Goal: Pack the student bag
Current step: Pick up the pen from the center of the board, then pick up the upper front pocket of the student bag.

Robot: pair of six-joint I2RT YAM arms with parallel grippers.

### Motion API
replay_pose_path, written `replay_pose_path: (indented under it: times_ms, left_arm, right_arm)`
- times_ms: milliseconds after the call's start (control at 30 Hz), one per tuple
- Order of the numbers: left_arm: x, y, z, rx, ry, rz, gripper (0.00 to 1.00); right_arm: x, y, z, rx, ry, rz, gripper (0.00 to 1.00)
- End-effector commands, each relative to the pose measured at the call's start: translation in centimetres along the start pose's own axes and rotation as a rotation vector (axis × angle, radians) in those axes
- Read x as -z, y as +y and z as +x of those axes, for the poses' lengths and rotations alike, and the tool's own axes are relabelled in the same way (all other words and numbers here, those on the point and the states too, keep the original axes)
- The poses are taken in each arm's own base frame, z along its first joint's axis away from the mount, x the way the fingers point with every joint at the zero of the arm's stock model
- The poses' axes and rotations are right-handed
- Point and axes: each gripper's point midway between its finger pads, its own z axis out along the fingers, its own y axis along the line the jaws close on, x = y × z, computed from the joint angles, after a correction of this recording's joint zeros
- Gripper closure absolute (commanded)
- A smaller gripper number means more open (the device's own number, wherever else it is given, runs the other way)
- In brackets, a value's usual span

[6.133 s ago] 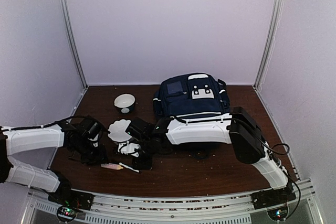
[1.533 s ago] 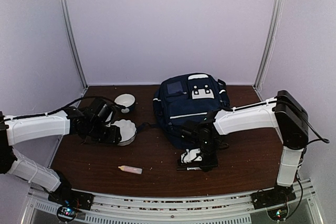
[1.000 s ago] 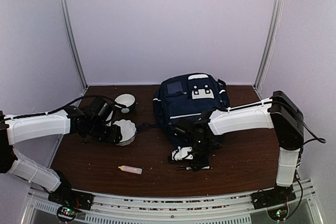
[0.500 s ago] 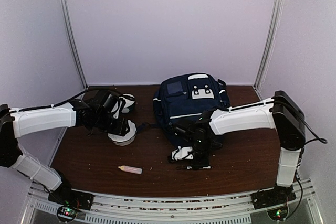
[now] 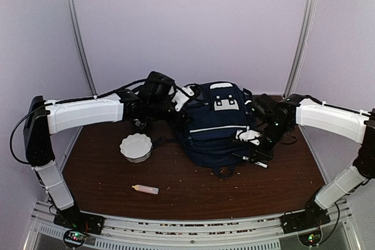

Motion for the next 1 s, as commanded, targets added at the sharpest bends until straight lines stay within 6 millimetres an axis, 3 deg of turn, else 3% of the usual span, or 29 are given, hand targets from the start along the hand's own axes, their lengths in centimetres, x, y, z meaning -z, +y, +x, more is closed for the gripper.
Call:
replay_pose_path:
  times_ms: [0, 233, 400, 567, 767, 833, 967]
  left_arm:
    - [-2.8, -3.6, -1.7, -0.222, -0.039, 0.134, 0.53]
    - [-6.9, -5.3, -0.9, -0.336, 0.028, 0.131, 0.54]
    - [-8.7, -6.1, -0.7, -0.411, 0.052, 0.137, 0.54]
    - [-9.9, -6.4, -0.5, -0.408, 0.075, 0.15, 0.54]
    - [-9.9, -9.3, 0.4, -0.435, 0.062, 0.259, 0.52]
    - [-10.3, -9.3, 0.8, -0.438, 0.075, 0.246, 0.53]
    - [-11.4, -6.9, 0.6, -0.41, 0.105, 0.094, 0.56]
  right_arm:
    - [1.5, -1.6, 4.0, -0.115, -0.006, 0.011, 0.94]
    - [2.7, -4.2, 5.6, -0.225, -0.082, 0.073, 0.94]
    - [2.7, -4.8, 5.0, -0.244, -0.125, 0.068, 0.93]
    - [2.7, -5.0, 4.5, -0.251, -0.139, 0.054, 0.93]
    - [2.7, -5.2, 4.2, -0.253, -0.145, 0.055, 0.93]
    - [2.7, -5.3, 4.1, -0.257, -0.148, 0.053, 0.93]
    - [2.6, -5.2, 4.1, -0.261, -0.148, 0.043, 0.93]
